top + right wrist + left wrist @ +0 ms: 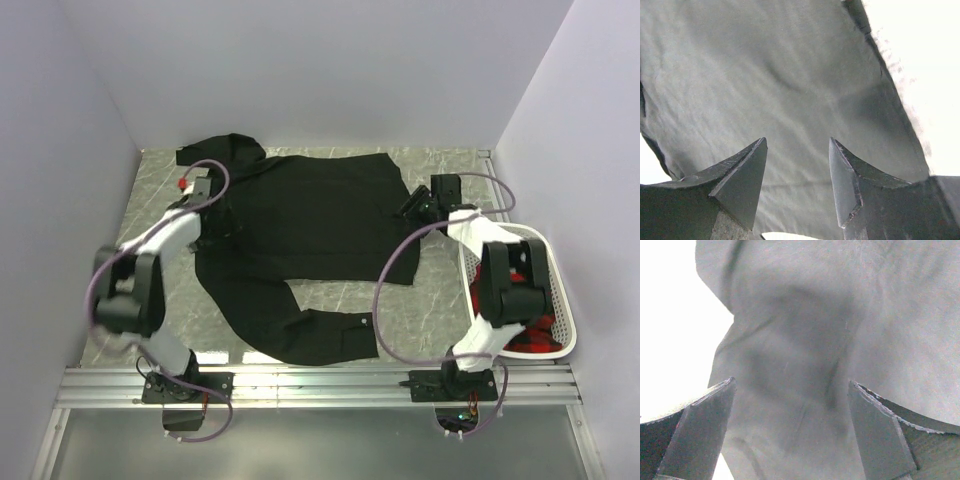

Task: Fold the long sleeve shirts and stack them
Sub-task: Flatten the shirt out, then fold the shirt

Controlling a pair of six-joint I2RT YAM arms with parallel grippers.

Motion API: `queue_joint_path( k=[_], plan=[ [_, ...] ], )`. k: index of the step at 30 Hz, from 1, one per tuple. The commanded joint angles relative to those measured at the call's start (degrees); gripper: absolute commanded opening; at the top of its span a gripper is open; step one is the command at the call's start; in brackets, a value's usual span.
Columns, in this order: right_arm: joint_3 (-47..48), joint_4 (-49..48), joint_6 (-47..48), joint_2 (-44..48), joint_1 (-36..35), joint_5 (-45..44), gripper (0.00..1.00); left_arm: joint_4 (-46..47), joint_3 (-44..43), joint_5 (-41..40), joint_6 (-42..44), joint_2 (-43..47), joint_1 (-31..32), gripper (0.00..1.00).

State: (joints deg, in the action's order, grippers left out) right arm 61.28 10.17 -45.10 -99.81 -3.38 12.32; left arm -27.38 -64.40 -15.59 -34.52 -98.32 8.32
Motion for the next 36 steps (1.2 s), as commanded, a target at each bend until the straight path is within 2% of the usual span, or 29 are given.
queue_joint_path(
  k=[1, 4, 8, 12, 14, 20, 30, 34, 36],
  plan=[
    [-2.81, 1.86, 4.40, 9.53, -1.10, -4.05, 0.60, 1.54, 4.97, -2.86, -3.88, 13.49, -0.14, 0.99],
    [-6.50, 3.18, 5.81, 15.77, -1.63, -5.90, 0.61, 1.18, 10.93, -2.60, -6.16, 20.70, -0.84, 0.99],
    [-11.96, 3.63, 7.13, 24.20, -2.86, -6.43, 0.61, 3.19, 20.69, 1.86, -10.73, 27.90, -3.13, 0.99],
    [-16.53, 4.50, 7.39, 29.30, -2.86, -5.02, 0.61, 4.96, 26.59, 8.90, -13.72, 32.22, -7.87, 0.98],
    [-19.43, 4.77, 7.66, 31.25, -2.86, -4.67, 0.61, 5.40, 28.10, 8.39, -14.26, 33.63, -9.45, 0.98],
    [-24.27, 4.33, 7.84, 36.61, -2.86, -4.50, 0.61, 8.47, 29.51, 10.58, -14.78, 29.52, -9.90, 0.97],
    [-24.01, 3.80, 8.19, 35.30, -2.86, -3.35, 0.61, 9.36, 27.66, 10.59, -15.05, 21.95, -9.90, 0.88],
    [-23.75, 3.54, 8.36, 34.60, -2.95, -2.74, 0.61, 9.01, 27.75, 10.67, -14.70, 20.63, -9.90, 0.76],
    [-23.66, 3.45, 8.45, 34.33, -2.86, -2.74, 0.61, 8.92, 27.66, 10.76, -14.61, 19.75, -9.81, 0.66]
  ],
)
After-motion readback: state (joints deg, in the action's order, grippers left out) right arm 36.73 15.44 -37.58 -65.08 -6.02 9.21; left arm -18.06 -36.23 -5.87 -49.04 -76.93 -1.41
